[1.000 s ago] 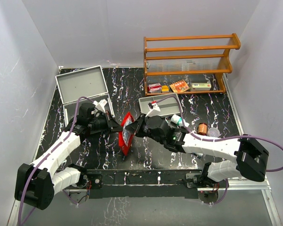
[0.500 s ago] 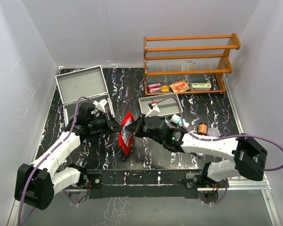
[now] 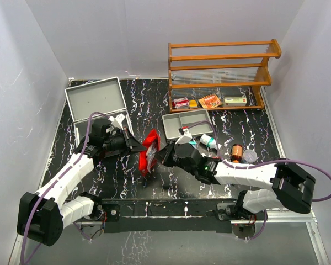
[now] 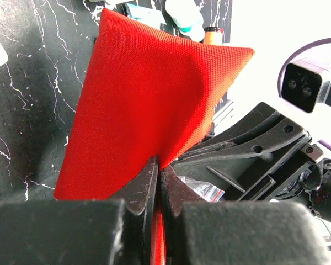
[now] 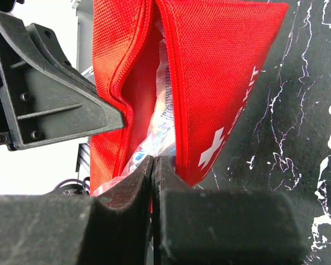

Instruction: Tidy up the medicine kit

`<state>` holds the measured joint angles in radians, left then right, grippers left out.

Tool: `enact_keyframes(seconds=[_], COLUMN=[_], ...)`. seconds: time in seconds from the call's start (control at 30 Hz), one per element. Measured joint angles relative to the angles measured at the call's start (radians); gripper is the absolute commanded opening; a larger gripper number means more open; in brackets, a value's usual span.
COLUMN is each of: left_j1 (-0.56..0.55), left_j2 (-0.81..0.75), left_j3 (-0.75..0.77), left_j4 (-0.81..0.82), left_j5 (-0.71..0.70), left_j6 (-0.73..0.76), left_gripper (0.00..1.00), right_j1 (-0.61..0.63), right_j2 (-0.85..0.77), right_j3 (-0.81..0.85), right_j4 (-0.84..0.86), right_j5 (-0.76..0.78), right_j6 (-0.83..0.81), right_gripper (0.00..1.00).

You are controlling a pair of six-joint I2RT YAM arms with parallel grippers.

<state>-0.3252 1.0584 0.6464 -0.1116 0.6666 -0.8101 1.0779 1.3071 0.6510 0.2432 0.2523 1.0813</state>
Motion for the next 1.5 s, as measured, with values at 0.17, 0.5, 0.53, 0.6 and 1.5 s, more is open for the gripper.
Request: enact_keyframes(seconds=[0.17,0.5,0.53,0.6,1.5], left_j1=[0.000,0.000,0.000,0.000,0.000], left_j2=[0.000,0.026,0.030,0.036,0.064], left_j3=[0.001,0.001,0.001,0.001,0.033], left_j4=[0.002,0.004,0.002,-0.007,-0.050], left_j5=[0.001,0.010,0.011,0.011,0.015], left_j6=[-0.003,-0.003,-0.003,-0.003,0.026], left_gripper=[0.00,0.00,0.00,0.00,0.00], right_j1=[0.000,0.000,0.001,0.002,0.035], right_j2=[-0.008,-0.006,-0.006,-0.003,0.020], right_j3=[-0.013,0.066,0.078,0.092,0.020], right_j4=[0.026,-0.011,-0.009,-0.005,0.040], right_j5=[0.002,0.079,0.090,0.106,0.007], right_j6=[-0.007,-0.095,-0.113,-0.143,-0.278], right_gripper=[0.00,0.00,0.00,0.00,0.23])
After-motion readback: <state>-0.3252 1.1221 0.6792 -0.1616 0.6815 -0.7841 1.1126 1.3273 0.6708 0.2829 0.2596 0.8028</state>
